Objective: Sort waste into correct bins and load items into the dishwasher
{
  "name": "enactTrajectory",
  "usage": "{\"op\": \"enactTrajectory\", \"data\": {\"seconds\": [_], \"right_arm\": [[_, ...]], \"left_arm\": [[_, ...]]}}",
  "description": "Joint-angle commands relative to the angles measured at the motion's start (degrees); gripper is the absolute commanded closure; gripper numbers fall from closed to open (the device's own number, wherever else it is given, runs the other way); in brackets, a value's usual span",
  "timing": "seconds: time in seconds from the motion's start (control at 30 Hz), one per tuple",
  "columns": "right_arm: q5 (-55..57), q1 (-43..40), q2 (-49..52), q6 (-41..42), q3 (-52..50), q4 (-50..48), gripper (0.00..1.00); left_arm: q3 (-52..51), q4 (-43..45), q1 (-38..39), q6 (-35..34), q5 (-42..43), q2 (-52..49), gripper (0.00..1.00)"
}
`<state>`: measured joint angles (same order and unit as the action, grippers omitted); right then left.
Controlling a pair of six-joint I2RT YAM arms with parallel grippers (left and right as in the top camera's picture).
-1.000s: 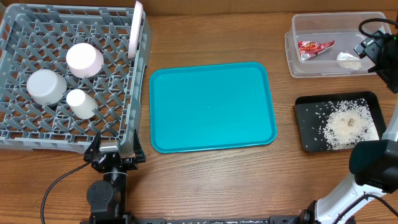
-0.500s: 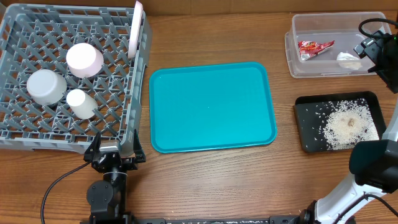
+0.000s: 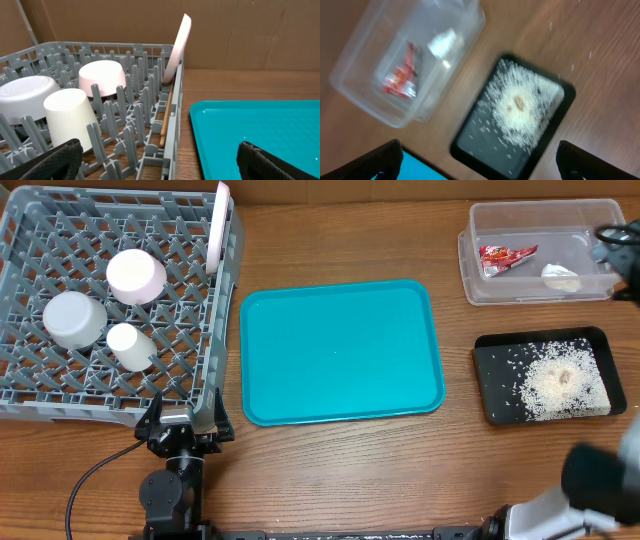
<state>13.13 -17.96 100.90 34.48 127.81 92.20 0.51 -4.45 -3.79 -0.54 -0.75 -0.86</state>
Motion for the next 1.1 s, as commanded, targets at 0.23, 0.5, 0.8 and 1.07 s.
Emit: {"op": "enactTrajectory", "data": {"seconds": [0.23,0.5,0.8,1.07], "right_arm": [[-0.3,4.3,-23.0,4.8,-3.5,-14.6,0.00],[-0.4,10.7,-43.2,4.5,-35.6,-34.8,0.00],[-6.0,12.9,-70.8,4.5,-82.5,-63.5,0.00],[-6.8,17.3,-87.4,4.3,-107.4,-79.9,0.00]], "left_arm": [[-0.2,0.1,-0.3,-1.0,-0.7,0.7,0.00],[-0.2,0.1,-0.3,-1.0,-0.7,0.6,0.00],[-0.2,0.1,-0.3,-1.0,-0.7,0.6,0.00],[-0.2,0.1,-0.3,-1.0,-0.7,0.6,0.00]]}}
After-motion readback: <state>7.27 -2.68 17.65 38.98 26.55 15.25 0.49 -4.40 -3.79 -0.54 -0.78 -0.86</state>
